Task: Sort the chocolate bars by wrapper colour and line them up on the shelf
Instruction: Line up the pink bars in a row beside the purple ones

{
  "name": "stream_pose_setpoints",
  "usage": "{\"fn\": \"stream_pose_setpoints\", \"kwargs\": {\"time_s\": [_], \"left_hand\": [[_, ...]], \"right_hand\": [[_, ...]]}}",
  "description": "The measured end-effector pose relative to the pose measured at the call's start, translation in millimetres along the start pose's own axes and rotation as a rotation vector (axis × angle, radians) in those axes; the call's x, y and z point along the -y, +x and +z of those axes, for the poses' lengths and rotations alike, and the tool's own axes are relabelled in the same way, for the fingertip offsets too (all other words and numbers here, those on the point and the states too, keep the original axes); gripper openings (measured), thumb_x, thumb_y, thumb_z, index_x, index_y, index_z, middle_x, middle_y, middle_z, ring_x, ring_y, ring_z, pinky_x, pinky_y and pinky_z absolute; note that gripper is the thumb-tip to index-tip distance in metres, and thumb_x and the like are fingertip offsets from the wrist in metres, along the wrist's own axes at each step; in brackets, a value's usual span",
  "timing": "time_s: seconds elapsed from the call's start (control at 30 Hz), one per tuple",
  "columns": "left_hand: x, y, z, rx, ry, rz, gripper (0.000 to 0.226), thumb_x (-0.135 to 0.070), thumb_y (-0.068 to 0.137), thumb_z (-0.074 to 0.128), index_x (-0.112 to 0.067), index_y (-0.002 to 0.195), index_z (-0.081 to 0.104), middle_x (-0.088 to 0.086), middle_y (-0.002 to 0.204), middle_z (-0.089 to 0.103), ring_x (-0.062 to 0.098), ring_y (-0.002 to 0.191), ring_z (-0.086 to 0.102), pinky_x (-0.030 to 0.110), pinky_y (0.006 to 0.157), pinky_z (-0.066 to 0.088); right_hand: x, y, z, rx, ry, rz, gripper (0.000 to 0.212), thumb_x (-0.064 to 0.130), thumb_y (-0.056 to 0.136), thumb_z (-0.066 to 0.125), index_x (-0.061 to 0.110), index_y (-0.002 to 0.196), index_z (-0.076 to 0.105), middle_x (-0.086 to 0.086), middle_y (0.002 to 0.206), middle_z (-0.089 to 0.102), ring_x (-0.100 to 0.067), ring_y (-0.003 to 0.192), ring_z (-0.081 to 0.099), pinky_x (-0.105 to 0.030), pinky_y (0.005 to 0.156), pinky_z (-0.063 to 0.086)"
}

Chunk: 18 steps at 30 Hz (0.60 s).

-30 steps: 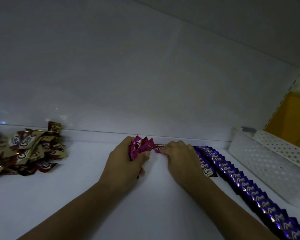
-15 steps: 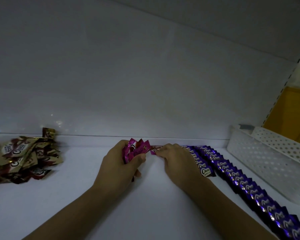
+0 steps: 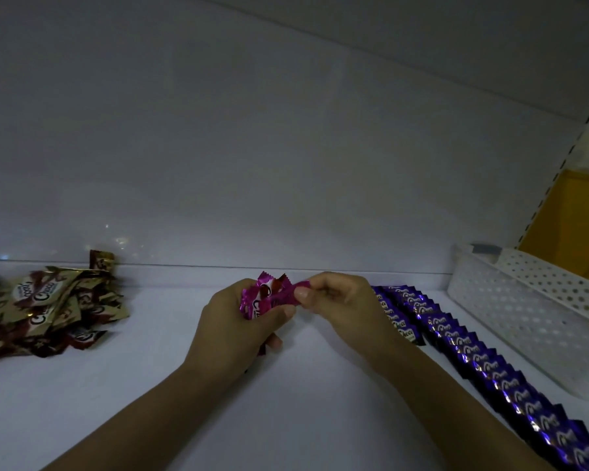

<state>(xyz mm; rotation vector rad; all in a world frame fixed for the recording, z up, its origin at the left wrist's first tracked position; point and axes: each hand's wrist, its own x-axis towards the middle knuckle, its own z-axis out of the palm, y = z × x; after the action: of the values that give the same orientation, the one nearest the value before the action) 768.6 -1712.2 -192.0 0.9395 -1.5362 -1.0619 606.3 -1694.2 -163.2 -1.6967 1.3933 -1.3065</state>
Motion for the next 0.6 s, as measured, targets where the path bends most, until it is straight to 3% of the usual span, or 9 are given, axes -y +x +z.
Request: {"fn": "stream_pose_setpoints", "kwargs": {"time_s": [0.07, 0.13, 0.27, 0.33, 0.4, 0.47, 0.53, 0.6], "left_hand": [[-0.1, 1.2, -0.7, -0.012, -0.005, 0.001, 0.008, -0.020, 0.082, 0.073, -0.021, 0.088, 0.067, -0.002, 0.067, 0.071, 0.016, 0.052, 0.067, 0.019, 0.048, 0.051], [-0.3, 1.7, -0.7, -0.022, -0.006, 0.004, 0.007, -0.019, 0.084, 0.070, -0.023, 0.090, 0.067, -0.002, 0.072, 0.072, 0.017, 0.053, 0.067, 0.020, 0.049, 0.052], [-0.6, 1.2, -0.3, -0.029, -0.002, 0.011, 0.009, -0.017, 0.086, 0.069, -0.021, 0.094, 0.066, 0.000, 0.067, 0.070, 0.018, 0.054, 0.067, 0.022, 0.050, 0.052], [0.5, 1.2, -0.7, -0.046, 0.012, 0.008, 0.007, -0.017, 0.088, 0.066, -0.019, 0.094, 0.065, -0.001, 0.060, 0.069, 0.013, 0.052, 0.066, 0.019, 0.048, 0.051], [2.1, 1.2, -0.9, -0.082, 0.007, -0.004, 0.005, -0.018, 0.090, 0.063, -0.020, 0.094, 0.063, -0.004, 0.056, 0.067, 0.007, 0.049, 0.063, 0.014, 0.045, 0.046], [3.0, 1.5, -0.8, -0.117, -0.005, -0.010, 0.003, -0.020, 0.091, 0.062, -0.021, 0.094, 0.062, -0.003, 0.054, 0.066, 0.004, 0.046, 0.061, 0.011, 0.042, 0.043], [3.1, 2.5, -0.1, -0.125, -0.005, -0.012, 0.006, -0.022, 0.091, 0.061, -0.019, 0.097, 0.062, -0.002, 0.054, 0.065, 0.002, 0.046, 0.060, 0.010, 0.042, 0.043], [3.7, 3.3, 0.5, -0.118, 0.014, -0.011, 0.010, -0.023, 0.091, 0.061, -0.020, 0.100, 0.061, -0.002, 0.055, 0.065, 0.002, 0.047, 0.061, 0.008, 0.043, 0.043]], "right_hand": [[-1.1, 1.0, -5.9, -0.044, 0.022, 0.019, 0.008, 0.008, 0.087, 0.064, 0.003, 0.086, 0.072, 0.009, 0.057, 0.060, 0.003, 0.052, 0.052, -0.010, 0.053, 0.040], [-3.1, 0.8, -11.6, -0.048, 0.076, 0.098, 0.011, 0.012, 0.088, 0.063, 0.005, 0.085, 0.071, 0.009, 0.050, 0.052, -0.002, 0.046, 0.044, -0.015, 0.049, 0.036], [1.1, 2.1, -12.4, 0.053, 0.299, 0.272, 0.034, 0.043, 0.080, 0.063, 0.010, 0.083, 0.070, -0.008, 0.071, 0.070, -0.015, 0.055, 0.062, -0.026, 0.058, 0.050], [0.0, 4.0, -13.8, 0.035, 0.224, 0.272, 0.041, 0.045, 0.071, 0.068, 0.007, 0.084, 0.069, -0.010, 0.076, 0.073, -0.015, 0.062, 0.067, -0.022, 0.060, 0.054], [-2.6, 4.6, -15.8, -0.026, 0.145, 0.242, 0.021, 0.021, 0.075, 0.075, 0.005, 0.085, 0.066, -0.012, 0.076, 0.072, -0.015, 0.063, 0.067, -0.022, 0.062, 0.055], [-9.2, 4.1, -17.8, -0.069, -0.075, 0.186, 0.018, 0.004, 0.077, 0.074, 0.007, 0.092, 0.065, -0.011, 0.075, 0.070, -0.016, 0.064, 0.065, -0.021, 0.064, 0.052], [-16.3, 3.5, -17.1, -0.051, -0.437, 0.107, 0.017, 0.010, 0.078, 0.075, 0.014, 0.094, 0.069, -0.001, 0.068, 0.064, -0.009, 0.060, 0.057, -0.013, 0.058, 0.042], [-21.4, 4.5, -17.4, -0.046, -0.593, 0.048, 0.011, 0.015, 0.080, 0.073, 0.015, 0.090, 0.073, 0.007, 0.068, 0.061, -0.001, 0.060, 0.052, -0.012, 0.058, 0.039]]}}
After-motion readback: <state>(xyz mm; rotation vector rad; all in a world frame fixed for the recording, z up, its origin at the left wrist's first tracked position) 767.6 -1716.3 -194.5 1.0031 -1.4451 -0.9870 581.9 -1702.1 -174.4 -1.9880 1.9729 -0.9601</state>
